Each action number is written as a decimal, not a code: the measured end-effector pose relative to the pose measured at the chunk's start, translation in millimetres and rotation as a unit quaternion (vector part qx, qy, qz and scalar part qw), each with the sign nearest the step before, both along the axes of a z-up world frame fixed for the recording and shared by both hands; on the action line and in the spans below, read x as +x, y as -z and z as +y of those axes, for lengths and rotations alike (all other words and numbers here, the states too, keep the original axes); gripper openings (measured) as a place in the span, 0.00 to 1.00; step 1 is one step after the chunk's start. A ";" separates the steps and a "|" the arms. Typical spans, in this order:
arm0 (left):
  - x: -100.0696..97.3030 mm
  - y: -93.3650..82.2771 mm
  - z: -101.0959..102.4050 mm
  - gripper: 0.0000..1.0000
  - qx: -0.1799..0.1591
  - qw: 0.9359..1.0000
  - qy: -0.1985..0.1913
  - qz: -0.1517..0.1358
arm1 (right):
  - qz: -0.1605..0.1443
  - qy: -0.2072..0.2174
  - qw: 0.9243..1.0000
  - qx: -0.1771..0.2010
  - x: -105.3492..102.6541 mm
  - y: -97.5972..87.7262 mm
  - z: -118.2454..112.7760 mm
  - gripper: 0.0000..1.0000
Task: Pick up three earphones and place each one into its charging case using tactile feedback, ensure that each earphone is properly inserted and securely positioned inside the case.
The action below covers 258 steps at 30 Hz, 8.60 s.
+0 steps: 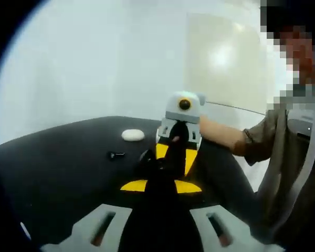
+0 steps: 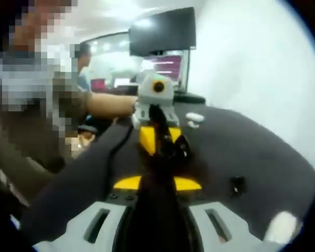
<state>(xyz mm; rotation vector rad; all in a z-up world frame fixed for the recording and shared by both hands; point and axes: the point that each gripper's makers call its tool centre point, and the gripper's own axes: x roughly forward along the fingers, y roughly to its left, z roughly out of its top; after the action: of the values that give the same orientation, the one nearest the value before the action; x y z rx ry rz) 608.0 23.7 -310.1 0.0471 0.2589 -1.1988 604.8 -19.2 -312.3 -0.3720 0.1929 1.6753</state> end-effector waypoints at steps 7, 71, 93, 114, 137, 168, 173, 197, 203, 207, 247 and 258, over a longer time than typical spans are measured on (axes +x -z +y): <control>0.0 -0.4 -0.4 0.14 0.000 1.000 0.001 -0.007 | 0.017 0.069 0.997 0.042 27.7 -17.6 2.6 0.22; 3.7 0.4 1.4 0.15 0.020 0.998 -0.019 -0.053 | -0.015 0.252 0.965 -0.072 115.4 2.2 7.8 0.14; 6.1 4.0 1.9 0.15 0.028 0.997 -0.025 -0.065 | -0.124 0.243 0.961 -0.041 93.3 -46.6 5.0 0.14; 3.0 4.5 -1.0 0.15 0.034 0.997 -0.026 -0.062 | -0.040 0.189 0.958 0.212 41.4 -122.8 3.7 0.14; 4.6 8.8 0.2 0.15 0.048 0.996 -0.027 -0.063 | -0.200 0.123 0.965 0.113 17.6 -42.3 52.3 0.14; 5.0 9.3 0.6 0.15 0.049 0.996 -0.027 -0.065 | -0.378 0.102 0.918 0.067 17.3 -52.1 30.0 0.12; 5.0 9.3 0.6 0.15 0.050 0.996 -0.028 -0.066 | -0.400 0.086 0.911 0.046 12.2 -44.6 32.4 0.09; 4.7 9.5 0.5 0.15 0.051 0.996 -0.028 -0.071 | -0.339 -0.026 0.939 -0.049 12.5 -45.0 43.8 0.11; 4.9 9.3 0.4 0.15 0.050 0.996 -0.027 -0.069 | -0.395 -0.099 0.903 -0.139 15.4 -30.2 55.6 0.13; 4.9 9.4 0.3 0.15 0.050 0.996 -0.027 -0.067 | -0.437 -0.123 0.873 -0.179 19.7 -25.6 58.5 0.12; 5.8 3.8 1.0 0.15 0.034 0.997 -0.032 -0.062 | -0.532 0.008 0.840 -0.106 22.0 -28.4 48.6 0.07; 5.0 4.8 0.2 0.15 0.037 0.997 -0.033 -0.064 | -0.447 0.096 0.886 -0.074 31.1 -40.3 18.0 0.04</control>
<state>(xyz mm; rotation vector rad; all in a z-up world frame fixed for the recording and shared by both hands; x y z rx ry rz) 613.0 23.9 -314.9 0.1784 0.1902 -1.1145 635.9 -1.2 -272.0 -1.1584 -0.3261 1.1532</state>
